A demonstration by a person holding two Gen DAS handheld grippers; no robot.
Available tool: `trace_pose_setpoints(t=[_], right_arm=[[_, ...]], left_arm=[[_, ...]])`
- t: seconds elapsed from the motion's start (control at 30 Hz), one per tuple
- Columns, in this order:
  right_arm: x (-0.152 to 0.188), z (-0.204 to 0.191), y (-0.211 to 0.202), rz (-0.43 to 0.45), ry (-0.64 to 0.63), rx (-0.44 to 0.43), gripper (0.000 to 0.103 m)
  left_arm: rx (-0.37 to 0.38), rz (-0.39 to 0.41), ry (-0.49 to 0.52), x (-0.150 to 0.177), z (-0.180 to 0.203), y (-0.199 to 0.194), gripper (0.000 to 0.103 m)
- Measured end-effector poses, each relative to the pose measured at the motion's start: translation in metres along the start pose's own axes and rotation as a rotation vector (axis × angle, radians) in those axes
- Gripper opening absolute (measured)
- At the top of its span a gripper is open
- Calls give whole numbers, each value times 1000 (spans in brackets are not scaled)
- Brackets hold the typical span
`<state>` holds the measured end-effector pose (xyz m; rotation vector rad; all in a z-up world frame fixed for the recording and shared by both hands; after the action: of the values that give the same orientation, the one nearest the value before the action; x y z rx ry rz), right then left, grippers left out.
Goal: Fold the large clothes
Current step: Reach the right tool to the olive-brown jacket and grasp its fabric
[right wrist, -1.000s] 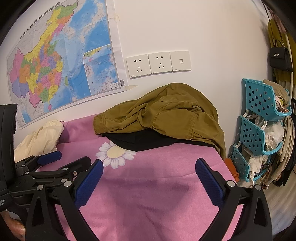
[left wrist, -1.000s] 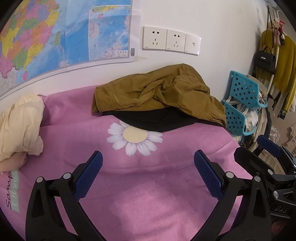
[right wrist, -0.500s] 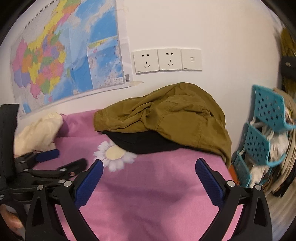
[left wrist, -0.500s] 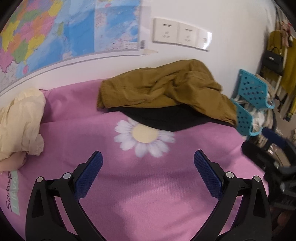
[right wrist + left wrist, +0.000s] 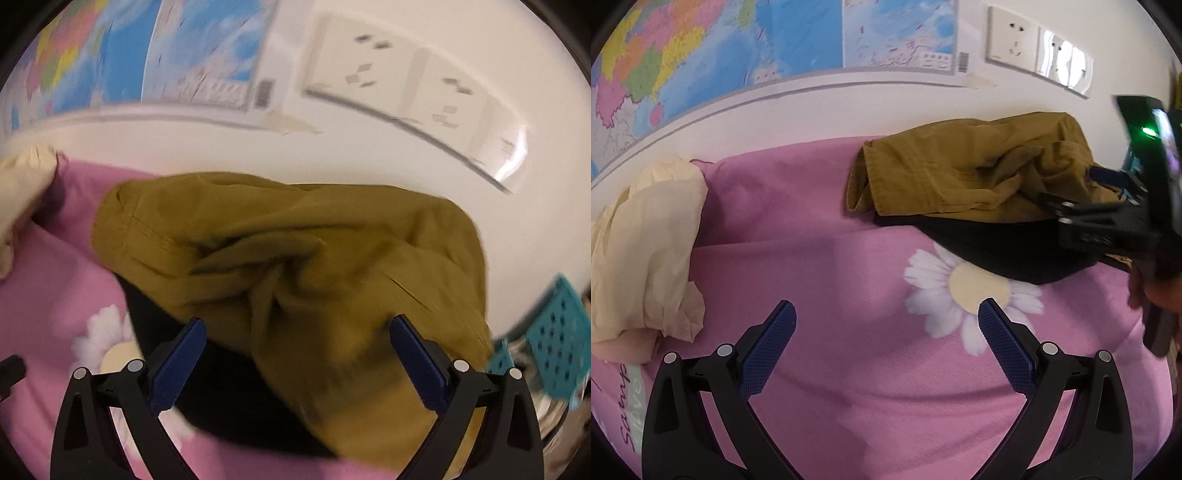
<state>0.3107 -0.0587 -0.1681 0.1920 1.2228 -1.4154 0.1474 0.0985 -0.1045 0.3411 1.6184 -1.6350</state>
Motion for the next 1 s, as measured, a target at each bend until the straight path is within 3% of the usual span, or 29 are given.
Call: trace_pose_setpoints(t=[0.17, 0.27, 0.3, 0.33, 0.37, 0.4, 0.43, 0.57, 0.77, 0.83, 0.93, 1.0], right_arm=[[-11, -11, 45, -73, -177, 39, 98], [-14, -9, 48, -46, -204, 34, 98], [-14, -8, 45, -35, -199, 28, 87], [-16, -4, 38, -20, -186, 20, 63], [-15, 1, 32, -19, -177, 17, 51], [-17, 11, 22, -13, -168, 42, 18], [-19, 17, 14, 1, -159, 47, 10], [-39, 61, -49, 148, -55, 49, 8], [-50, 137, -133, 327, 185, 21, 5], [-61, 157, -168, 415, 234, -14, 2], [-74, 176, -198, 457, 233, 32, 2], [-75, 179, -202, 450, 254, 8, 2]], left_arm=[[-13, -22, -1, -3, -8, 16, 97], [-20, -32, -6, -3, -15, 25, 97], [-22, -36, -7, -4, -16, 27, 97], [-26, -42, -9, -3, -19, 30, 97], [-31, -47, -11, -4, -21, 33, 97], [-37, -50, -12, -4, -24, 35, 97], [-43, -50, -11, -6, -26, 37, 97], [-61, -34, -9, -15, -33, 43, 97], [-30, 19, 35, -40, -23, 57, 97], [26, 33, 47, -46, -13, 60, 97], [161, 48, 82, -46, 13, 57, 97], [253, 74, 136, -39, 35, 48, 97]])
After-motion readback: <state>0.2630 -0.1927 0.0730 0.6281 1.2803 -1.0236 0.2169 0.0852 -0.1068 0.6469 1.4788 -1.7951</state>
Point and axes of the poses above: each gripper's, at about its wrist camera, not at the fingertips, and y roughly the way its jaws point, z to its right, x to its underside, the point moved 10 cm from there along y, roughly the way its jaws point, and after that the axes turned 12 degrees about -y, right-handed, at the moved point
